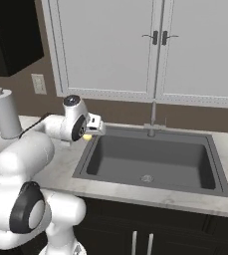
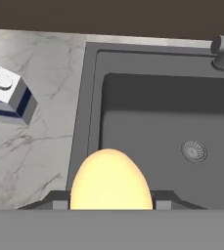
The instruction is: Gather the eggs and milk located in the vicinity of the sink area and place them right next to the bowl.
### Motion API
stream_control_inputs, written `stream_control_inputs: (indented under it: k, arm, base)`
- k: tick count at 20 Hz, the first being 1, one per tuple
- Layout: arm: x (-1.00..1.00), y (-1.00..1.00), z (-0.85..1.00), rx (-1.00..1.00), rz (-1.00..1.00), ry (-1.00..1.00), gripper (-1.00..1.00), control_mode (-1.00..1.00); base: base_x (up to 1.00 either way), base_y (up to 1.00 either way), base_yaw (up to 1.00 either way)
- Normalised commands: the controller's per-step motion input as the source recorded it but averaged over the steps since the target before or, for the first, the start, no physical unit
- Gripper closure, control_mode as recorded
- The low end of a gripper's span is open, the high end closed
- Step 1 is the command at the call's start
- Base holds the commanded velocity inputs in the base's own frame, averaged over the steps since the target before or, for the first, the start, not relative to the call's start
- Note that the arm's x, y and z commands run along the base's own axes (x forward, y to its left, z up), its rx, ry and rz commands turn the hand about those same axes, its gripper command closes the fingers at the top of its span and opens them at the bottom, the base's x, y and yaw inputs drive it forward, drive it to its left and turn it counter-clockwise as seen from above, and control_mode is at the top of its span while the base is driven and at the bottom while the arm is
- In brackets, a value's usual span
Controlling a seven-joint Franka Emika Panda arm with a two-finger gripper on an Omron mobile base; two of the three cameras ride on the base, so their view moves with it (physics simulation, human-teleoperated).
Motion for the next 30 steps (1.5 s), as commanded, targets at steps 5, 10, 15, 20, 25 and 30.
stream_control_inputs:
  k: [5, 10, 15, 20, 25, 30]
  arm:
    - [-0.43, -0.04, 0.59, 0.00, -0.07, 0.11, 1.00, -1.00]
    - [-0.20, -0.08, 0.39, 0.00, -0.05, 0.19, 1.00, -1.00]
    - [0.00, 0.00, 0.00, 0.00, -0.01, 0.04, 1.00, -1.00]
    - [0.00, 0.00, 0.00, 0.00, 0.00, 0.00, 1.00, -1.00]
    - [0.00, -0.01, 0.00, 0.00, 0.00, 0.00, 1.00, 1.00]
    - [0.00, 0.00, 0.00, 0.00, 0.00, 0.00, 1.00, 1.00]
  base:
    - [0.00, 0.00, 0.00]
    - [0.00, 0.00, 0.00]
    - [0.00, 0.00, 0.00]
    - [0.00, 0.00, 0.00]
    - [0.00, -0.25, 0.00]
    - [0.00, -0.74, 0.00]
